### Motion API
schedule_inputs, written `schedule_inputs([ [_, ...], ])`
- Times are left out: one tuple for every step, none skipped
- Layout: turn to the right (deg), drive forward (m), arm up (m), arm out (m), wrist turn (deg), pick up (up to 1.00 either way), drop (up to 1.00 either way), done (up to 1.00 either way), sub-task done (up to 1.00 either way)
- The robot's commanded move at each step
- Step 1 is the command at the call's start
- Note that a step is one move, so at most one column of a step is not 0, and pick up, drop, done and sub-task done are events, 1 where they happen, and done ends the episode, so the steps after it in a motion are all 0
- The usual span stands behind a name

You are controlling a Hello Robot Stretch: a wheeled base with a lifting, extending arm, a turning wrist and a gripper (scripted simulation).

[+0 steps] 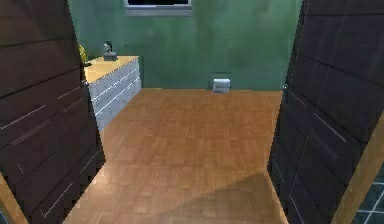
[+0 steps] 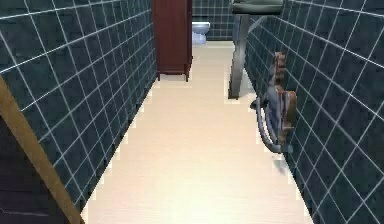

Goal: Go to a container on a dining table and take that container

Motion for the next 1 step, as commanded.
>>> schedule_inputs([
  [0.0,1.00,0.00,0.00,0.0,0.00,0.00,0.00,0.00],
])
